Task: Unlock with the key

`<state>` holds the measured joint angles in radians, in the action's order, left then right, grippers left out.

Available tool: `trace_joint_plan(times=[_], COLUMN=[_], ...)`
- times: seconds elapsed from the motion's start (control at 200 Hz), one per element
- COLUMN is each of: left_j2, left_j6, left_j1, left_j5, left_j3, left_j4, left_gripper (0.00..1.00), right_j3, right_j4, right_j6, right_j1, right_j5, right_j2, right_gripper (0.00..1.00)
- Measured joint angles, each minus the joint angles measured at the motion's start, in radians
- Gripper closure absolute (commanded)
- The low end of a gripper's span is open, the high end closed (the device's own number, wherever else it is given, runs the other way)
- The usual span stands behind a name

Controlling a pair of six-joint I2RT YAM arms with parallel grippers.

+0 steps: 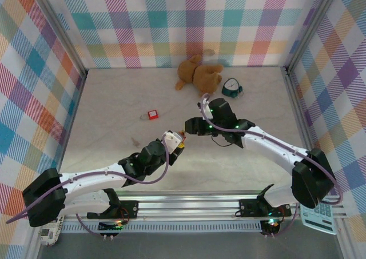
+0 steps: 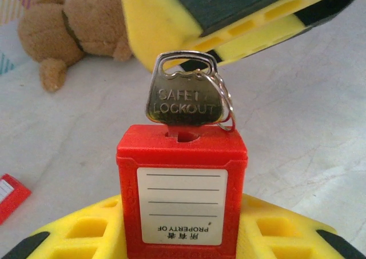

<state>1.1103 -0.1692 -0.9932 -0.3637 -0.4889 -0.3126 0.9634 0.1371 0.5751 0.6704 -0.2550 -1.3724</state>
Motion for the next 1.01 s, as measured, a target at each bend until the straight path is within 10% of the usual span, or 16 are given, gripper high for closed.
trace_joint_plan(times=[0.6,1.005], left_j2=[0.298,0.485], left_j6=[-0.617,-1.126], left_j1=[-0.058,-0.172], left_j5=[-0.32,-0.595], left_j3=[-0.351,-0.169], left_j4=[0.062,-0.441], left_gripper=[0.79,0.79], right_j3=[-0.177,-0.232], right_j4=[0.045,0.041], right_j6=[-0.006,-0.018], right_j1=[-0.317,-0.365], right_j5=[-0.039,-0.212], right_j2=[0.338,0.335], right_gripper=[0.47,0.4])
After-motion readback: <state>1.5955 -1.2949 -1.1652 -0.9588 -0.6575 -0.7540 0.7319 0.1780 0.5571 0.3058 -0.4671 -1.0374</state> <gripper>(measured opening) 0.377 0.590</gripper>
